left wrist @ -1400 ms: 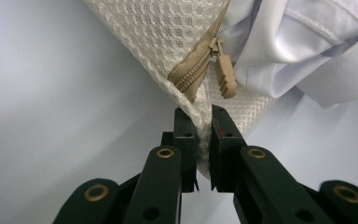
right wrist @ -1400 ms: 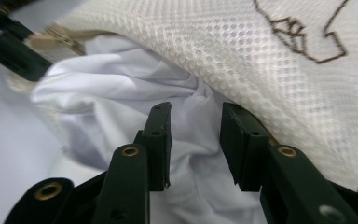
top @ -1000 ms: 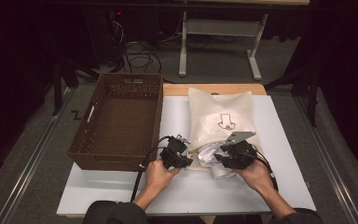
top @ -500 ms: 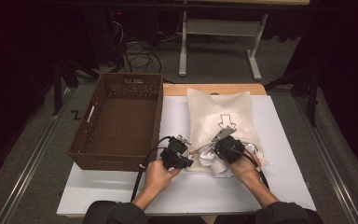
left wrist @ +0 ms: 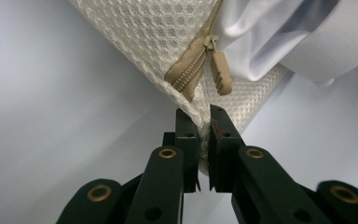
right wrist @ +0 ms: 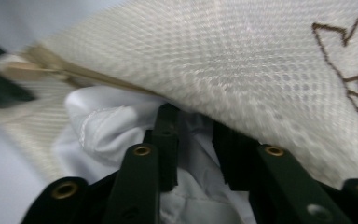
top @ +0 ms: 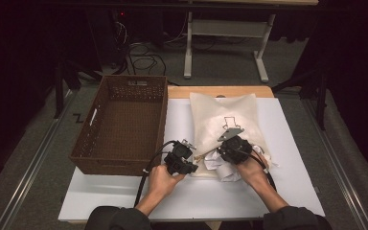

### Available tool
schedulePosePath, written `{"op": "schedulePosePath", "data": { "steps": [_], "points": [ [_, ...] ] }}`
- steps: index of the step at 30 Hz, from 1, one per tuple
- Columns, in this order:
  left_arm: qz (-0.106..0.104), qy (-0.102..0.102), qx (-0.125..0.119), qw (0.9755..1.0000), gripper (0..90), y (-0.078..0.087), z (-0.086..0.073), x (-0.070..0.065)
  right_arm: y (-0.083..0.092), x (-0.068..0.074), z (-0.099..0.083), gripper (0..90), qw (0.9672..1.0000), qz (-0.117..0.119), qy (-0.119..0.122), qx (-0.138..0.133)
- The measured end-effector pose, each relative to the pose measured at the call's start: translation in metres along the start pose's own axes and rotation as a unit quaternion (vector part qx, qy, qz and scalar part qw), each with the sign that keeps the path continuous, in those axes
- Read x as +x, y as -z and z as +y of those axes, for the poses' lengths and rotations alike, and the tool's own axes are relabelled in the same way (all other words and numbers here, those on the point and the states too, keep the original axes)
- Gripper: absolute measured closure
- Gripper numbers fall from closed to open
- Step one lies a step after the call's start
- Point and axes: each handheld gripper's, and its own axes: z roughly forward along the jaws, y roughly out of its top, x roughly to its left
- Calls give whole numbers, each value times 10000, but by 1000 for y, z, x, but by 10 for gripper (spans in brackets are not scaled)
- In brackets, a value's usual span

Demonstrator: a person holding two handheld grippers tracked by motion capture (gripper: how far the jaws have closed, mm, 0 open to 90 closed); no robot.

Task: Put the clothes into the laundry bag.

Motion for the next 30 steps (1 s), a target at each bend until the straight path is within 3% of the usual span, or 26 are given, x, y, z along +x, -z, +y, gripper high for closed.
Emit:
{"op": "schedulePosePath", "data": {
  "steps": [4, 7, 9, 13, 18, 23, 26, 30],
  "points": [
    [-9, 26, 10, 10000, 835, -1, -1, 1, 23, 1, -7, 632, 9993, 304, 11, -214],
    [-7, 41, 26, 10000, 832, -3, -1, 1, 29, 5, -13, 604, 9989, 430, 117, -144],
    [-8, 40, 32, 10000, 829, -3, -2, 1, 22, 6, -17, 582, 9987, 492, 96, -41],
    [-26, 51, 5, 10000, 827, -3, -2, 1, -5, 10, -21, 571, 9973, 604, -8, 429],
    [-42, 51, 8, 10000, 827, -3, -2, 1, -21, 12, -18, 611, 9969, 555, -16, 564],
    [-38, 11, 41, 10000, 835, -2, -2, -2, -27, 17, -15, 810, 9968, 436, 210, 635],
    [-27, -30, 50, 10000, 840, -2, -1, -3, -25, 16, -12, 880, 9978, 281, 375, 472],
    [-97, -119, 151, 9998, 844, -6, -1, -6, -15, 3, -3, 892, 9999, -57, 104, 106]
  ]
}}
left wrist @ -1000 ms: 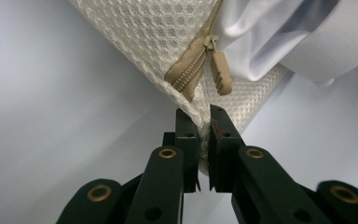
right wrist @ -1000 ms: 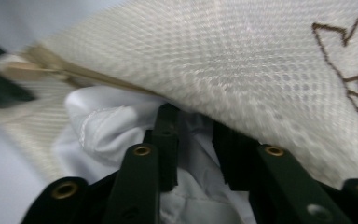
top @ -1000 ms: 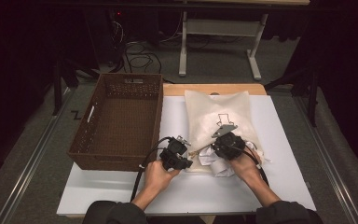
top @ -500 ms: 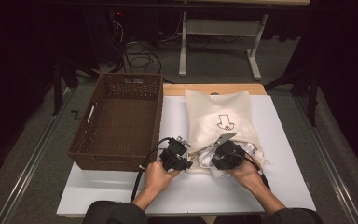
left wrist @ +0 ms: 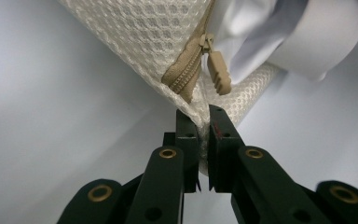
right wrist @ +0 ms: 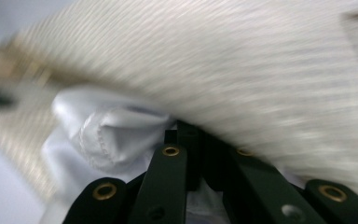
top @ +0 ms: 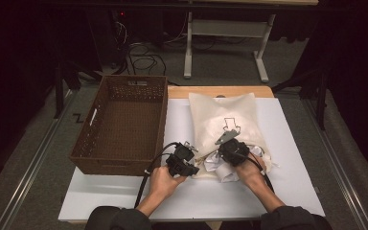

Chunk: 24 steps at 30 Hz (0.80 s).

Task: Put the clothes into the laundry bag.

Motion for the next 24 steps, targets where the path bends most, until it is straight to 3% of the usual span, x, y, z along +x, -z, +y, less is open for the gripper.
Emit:
{"op": "schedulePosePath", "data": {
  "steps": [2, 7, 10, 13, 18, 24],
  "points": [
    [27, -62, -12, 10000, 843, 1, 1, -2, -1, -10, 6, 892, 9998, -96, -182, 8],
    [61, -45, -1, 10000, 843, 1, 0, 0, -16, -9, 9, 881, 9992, -327, -107, 197],
    [9, 5, -51, 10000, 836, 1, -1, 1, -13, -9, 8, 792, 9996, -71, -136, 217],
    [-49, 36, -69, 10000, 828, 1, -1, 3, 0, -8, 4, 677, 9993, 279, -159, 171],
    [-7, 57, -18, 10000, 823, -3, -2, 4, 33, -4, -6, 562, 9988, 477, -26, -59],
    [-21, 73, -24, 10000, 813, -3, -2, 4, 48, 5, -22, 466, 9965, 789, 281, -27]
  ]
}}
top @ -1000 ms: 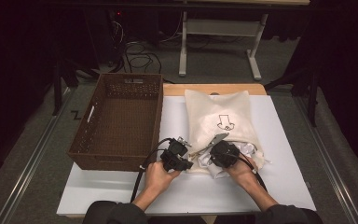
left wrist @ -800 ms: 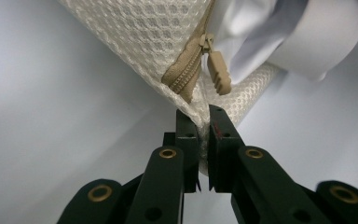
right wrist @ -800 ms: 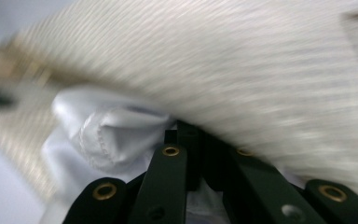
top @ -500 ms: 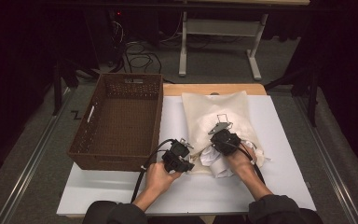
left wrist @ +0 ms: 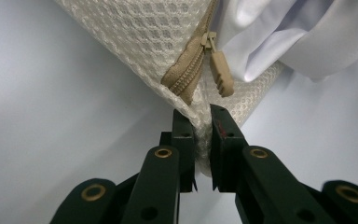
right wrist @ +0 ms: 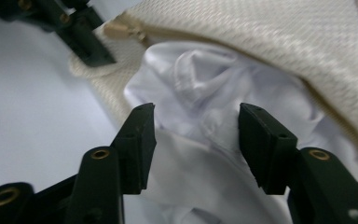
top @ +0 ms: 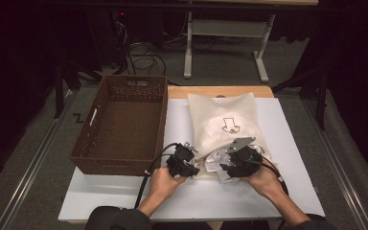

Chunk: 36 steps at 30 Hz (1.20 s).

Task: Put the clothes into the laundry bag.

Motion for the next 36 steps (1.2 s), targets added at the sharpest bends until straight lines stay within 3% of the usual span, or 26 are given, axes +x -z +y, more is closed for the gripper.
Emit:
{"op": "schedulePosePath", "data": {
  "steps": [10, 11, 17, 20, 23, 27, 36],
  "points": [
    [-14, 28, -14, 10000, 796, 0, -1, 2, -28, 0, -7, 305, 9981, 446, -27, 426],
    [-15, 30, -14, 10000, 792, 0, -1, 2, -29, 1, -6, 301, 9980, 467, 55, 433],
    [-13, 53, -30, 10000, 773, -1, -1, 2, -29, 4, -10, 306, 9978, 510, 7, 414],
    [-21, 87, -61, 9999, 774, -1, -1, 2, -36, 1, -11, 378, 9968, 532, -159, 575],
    [-32, 87, -65, 9999, 776, 0, -1, 2, -47, -5, -12, 559, 9942, 727, -312, 733],
    [-58, 73, -76, 9999, 805, 1, 0, 1, -48, -9, -11, 764, 9936, 875, -328, 628],
    [-39, 26, -115, 9999, 836, 4, 1, -2, -41, -9, 9, 813, 9992, 336, -169, 102]
  ]
}}
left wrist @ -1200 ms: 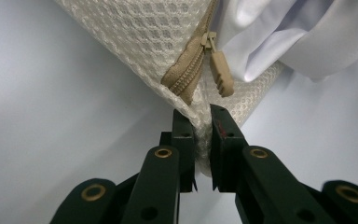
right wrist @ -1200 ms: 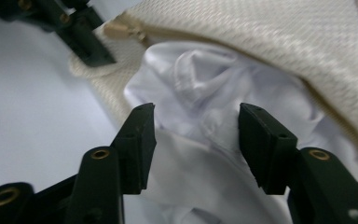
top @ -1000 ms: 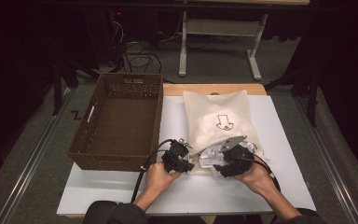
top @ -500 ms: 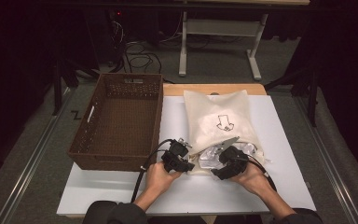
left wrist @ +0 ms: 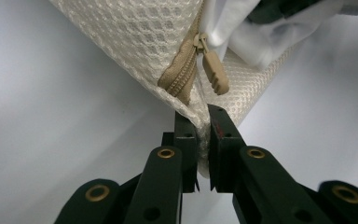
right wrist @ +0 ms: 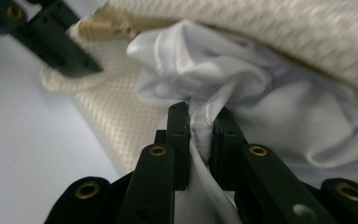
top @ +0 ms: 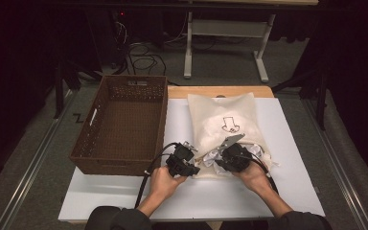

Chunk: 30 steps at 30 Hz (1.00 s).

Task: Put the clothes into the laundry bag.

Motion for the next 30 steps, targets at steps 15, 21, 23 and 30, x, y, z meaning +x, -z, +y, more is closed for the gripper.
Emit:
{"op": "schedulePosePath", "data": {
  "steps": [15, 21, 23, 30],
  "points": [
    [-8, -215, -36, 9998, 844, 6, 2, -6, -26, -35, 20, 767, 9917, -661, -1044, -363],
    [-17, -158, -58, 9999, 829, 5, 0, -3, -11, -26, 15, 614, 9948, -442, -863, -312],
    [-5, -163, -60, 9998, 826, 4, 1, -3, 0, -23, 13, 583, 9954, -441, -799, -291],
    [11, -124, -36, 9999, 811, 1, -1, -2, 32, -20, -6, 542, 9958, -508, -638, -421]
  ]
}}
